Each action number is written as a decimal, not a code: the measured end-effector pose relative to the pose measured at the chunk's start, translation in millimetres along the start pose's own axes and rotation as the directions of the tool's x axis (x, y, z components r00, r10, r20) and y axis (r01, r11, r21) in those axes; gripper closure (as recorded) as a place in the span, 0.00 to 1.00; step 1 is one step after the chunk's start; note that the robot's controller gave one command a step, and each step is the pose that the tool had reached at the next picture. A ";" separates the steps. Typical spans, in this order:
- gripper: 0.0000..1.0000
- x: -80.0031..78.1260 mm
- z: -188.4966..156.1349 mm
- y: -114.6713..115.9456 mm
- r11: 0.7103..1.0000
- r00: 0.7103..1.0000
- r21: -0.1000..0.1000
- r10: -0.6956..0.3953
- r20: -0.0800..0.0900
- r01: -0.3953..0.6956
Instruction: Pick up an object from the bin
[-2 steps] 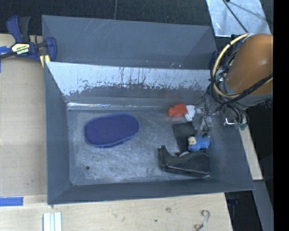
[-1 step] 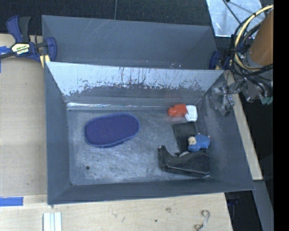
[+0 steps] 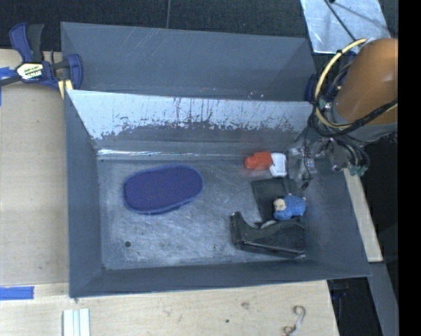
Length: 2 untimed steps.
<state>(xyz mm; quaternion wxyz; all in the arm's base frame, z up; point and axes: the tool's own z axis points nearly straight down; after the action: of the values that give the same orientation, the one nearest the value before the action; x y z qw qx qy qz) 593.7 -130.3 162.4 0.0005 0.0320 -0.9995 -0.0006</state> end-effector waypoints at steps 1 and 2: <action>0.00 -1.2 -2.5 -1.4 1.000 1.000 0.002 0.001 0.005 -0.001; 0.00 39.1 82.1 -6.3 0.895 0.895 0.000 -0.447 -0.001 0.447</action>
Offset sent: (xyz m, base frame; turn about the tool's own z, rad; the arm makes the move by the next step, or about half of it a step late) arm 0.0000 0.0000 0.0000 0.0000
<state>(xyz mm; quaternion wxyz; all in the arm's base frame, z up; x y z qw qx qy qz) 555.0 -139.0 80.3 0.0011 0.2607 -0.9654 -0.0005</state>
